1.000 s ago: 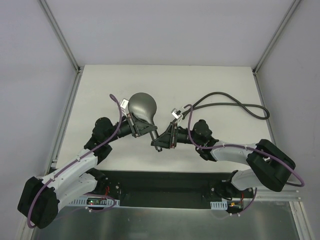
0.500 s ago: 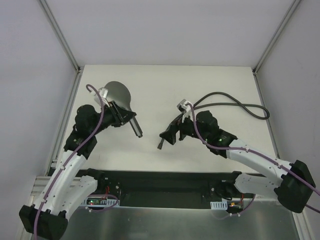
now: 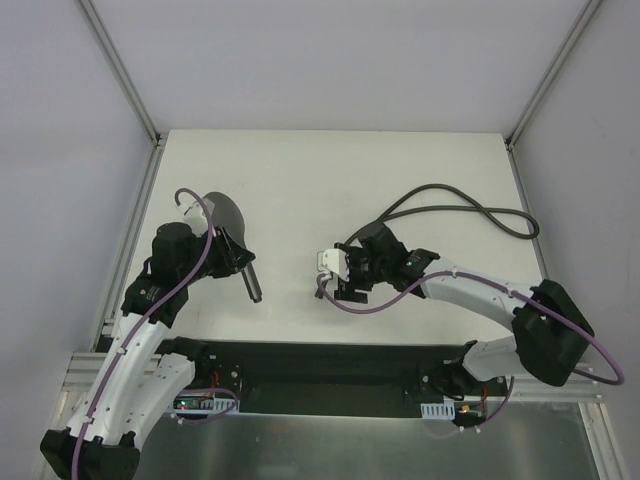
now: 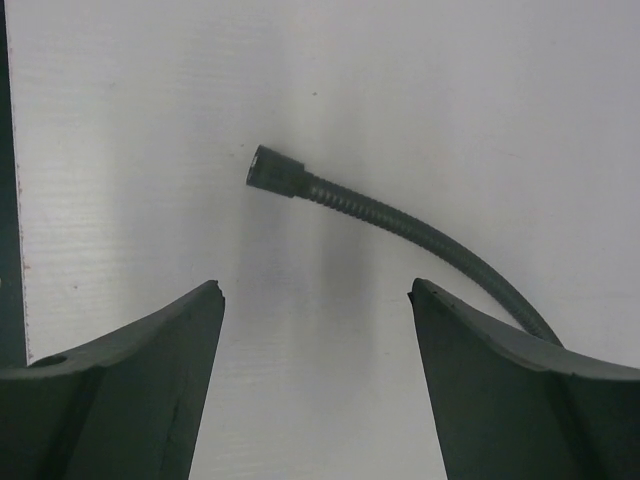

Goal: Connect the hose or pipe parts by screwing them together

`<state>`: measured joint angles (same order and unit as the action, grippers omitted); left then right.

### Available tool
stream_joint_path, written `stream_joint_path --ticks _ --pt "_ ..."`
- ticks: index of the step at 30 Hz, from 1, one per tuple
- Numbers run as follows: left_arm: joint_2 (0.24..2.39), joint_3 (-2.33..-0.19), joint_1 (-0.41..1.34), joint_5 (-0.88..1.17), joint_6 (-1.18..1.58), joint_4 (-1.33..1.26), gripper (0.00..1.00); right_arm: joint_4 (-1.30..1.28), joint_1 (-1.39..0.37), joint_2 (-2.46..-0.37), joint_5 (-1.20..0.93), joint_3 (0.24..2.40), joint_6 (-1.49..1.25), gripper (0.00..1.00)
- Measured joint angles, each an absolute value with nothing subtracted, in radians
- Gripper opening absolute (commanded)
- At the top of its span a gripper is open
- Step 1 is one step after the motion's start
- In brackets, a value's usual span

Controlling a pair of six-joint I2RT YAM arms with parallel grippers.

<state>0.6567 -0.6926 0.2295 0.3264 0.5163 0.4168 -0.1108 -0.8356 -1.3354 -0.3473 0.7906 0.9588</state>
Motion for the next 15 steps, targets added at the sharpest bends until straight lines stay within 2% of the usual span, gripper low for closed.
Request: stream_joint_path --ticks 2,7,10,12,15 --pt "0.657 -0.693 0.229 0.323 0.510 0.423 0.00 -0.133 -0.836 -1.391 -0.379 0.801 1.044 0.74" --pt "0.666 -0.693 0.229 0.323 0.509 0.430 0.00 -0.147 -0.836 -1.500 -0.434 0.822 1.164 0.64" --pt "0.676 -0.693 0.229 0.323 0.508 0.434 0.00 -0.123 -0.848 -1.530 -0.436 0.833 1.192 0.63" --pt "0.676 -0.693 0.229 0.323 0.508 0.435 0.00 -0.105 -0.861 -1.543 -0.434 0.839 1.207 0.58" --pt "0.676 -0.693 0.229 0.323 0.508 0.435 0.00 -0.084 -0.885 -1.584 -0.426 0.862 1.240 0.56"
